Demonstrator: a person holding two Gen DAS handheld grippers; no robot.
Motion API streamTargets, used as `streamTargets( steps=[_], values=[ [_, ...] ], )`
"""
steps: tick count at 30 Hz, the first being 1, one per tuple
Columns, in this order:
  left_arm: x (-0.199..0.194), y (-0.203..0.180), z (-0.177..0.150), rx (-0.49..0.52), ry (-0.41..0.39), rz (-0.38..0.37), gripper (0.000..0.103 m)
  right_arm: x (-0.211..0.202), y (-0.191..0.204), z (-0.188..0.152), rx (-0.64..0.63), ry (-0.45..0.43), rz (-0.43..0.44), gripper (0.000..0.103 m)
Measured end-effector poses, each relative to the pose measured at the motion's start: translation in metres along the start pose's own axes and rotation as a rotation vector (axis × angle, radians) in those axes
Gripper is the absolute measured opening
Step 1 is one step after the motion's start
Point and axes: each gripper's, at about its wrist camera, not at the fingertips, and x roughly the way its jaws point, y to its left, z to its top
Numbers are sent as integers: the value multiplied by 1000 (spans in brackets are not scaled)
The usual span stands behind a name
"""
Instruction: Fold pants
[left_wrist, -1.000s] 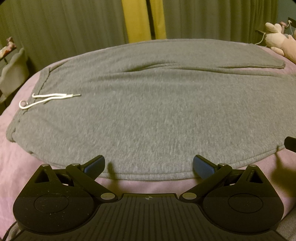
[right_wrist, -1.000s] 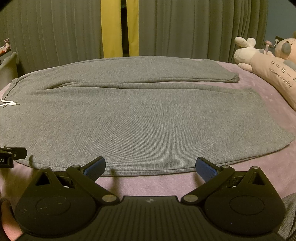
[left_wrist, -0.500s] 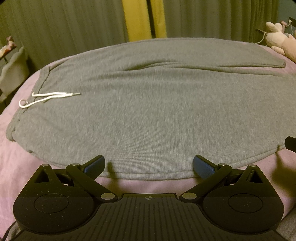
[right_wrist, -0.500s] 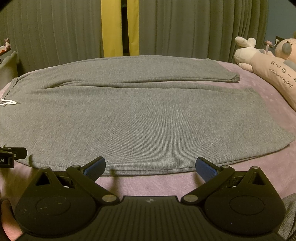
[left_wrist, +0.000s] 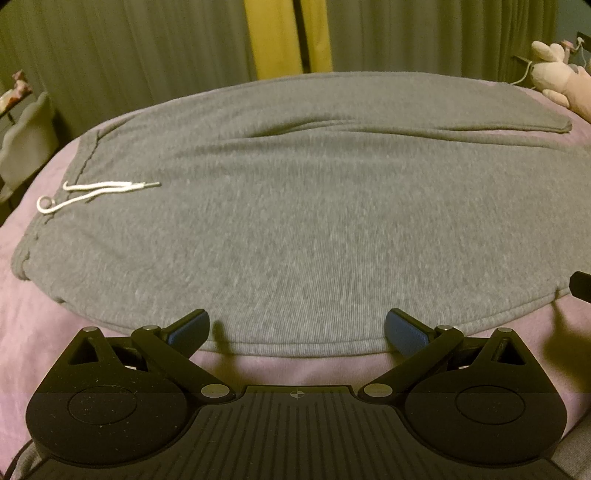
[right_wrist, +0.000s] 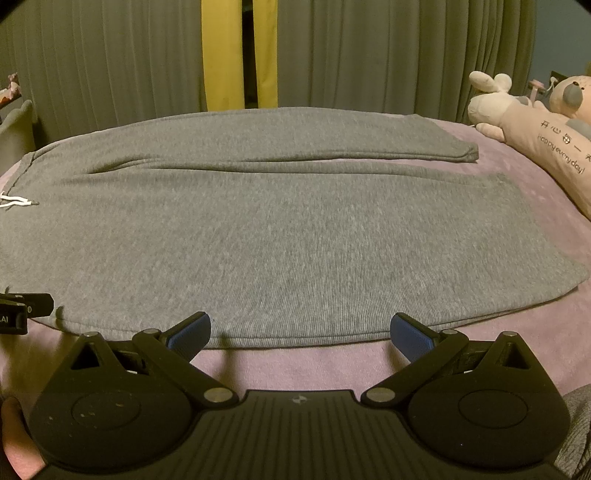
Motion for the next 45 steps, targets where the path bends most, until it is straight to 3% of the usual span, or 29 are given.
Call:
streamTargets(
  steps=[34, 40, 45],
  values=[
    [1, -2, 4, 11, 23, 21, 103, 3, -6, 5, 46, 48, 18, 103],
    [-7, -5, 16, 34, 0, 63, 103, -2, -24, 19, 159, 66, 57, 103],
    [-14, -3, 41, 31, -6, 100, 103, -10, -32, 41, 169, 10, 50, 103]
  ],
)
